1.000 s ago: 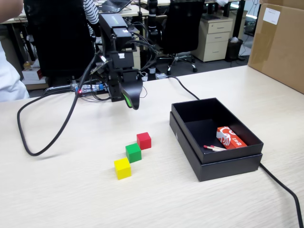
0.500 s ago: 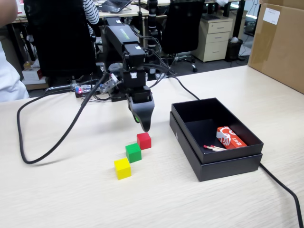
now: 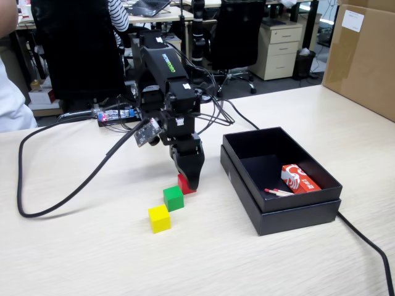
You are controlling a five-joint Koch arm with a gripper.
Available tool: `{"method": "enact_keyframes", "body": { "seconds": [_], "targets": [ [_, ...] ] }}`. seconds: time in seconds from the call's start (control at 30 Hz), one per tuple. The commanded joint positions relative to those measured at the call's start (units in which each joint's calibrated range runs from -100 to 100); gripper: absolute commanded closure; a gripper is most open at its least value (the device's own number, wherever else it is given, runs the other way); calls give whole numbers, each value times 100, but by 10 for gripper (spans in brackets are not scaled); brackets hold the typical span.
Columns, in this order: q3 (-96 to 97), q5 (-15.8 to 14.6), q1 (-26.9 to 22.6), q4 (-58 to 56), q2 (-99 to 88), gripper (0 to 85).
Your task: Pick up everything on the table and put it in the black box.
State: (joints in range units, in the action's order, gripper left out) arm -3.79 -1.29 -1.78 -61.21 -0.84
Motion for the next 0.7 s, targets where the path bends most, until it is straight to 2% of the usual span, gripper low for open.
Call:
{"method": "enact_keyframes", "body": {
  "seconds": [0.0, 0.1, 0.13, 0.23, 0.4, 0.67],
  "targets": [
    [-519, -10, -5, -43, 55, 428],
    [-646, -10, 0, -43, 216, 448],
    [-745, -10, 0, -43, 285, 503],
    [-854, -15, 5, -52, 434, 577],
    [-900, -98, 24, -52, 457, 834],
    [-473, -210, -137, -61, -966, 845]
  ]
}}
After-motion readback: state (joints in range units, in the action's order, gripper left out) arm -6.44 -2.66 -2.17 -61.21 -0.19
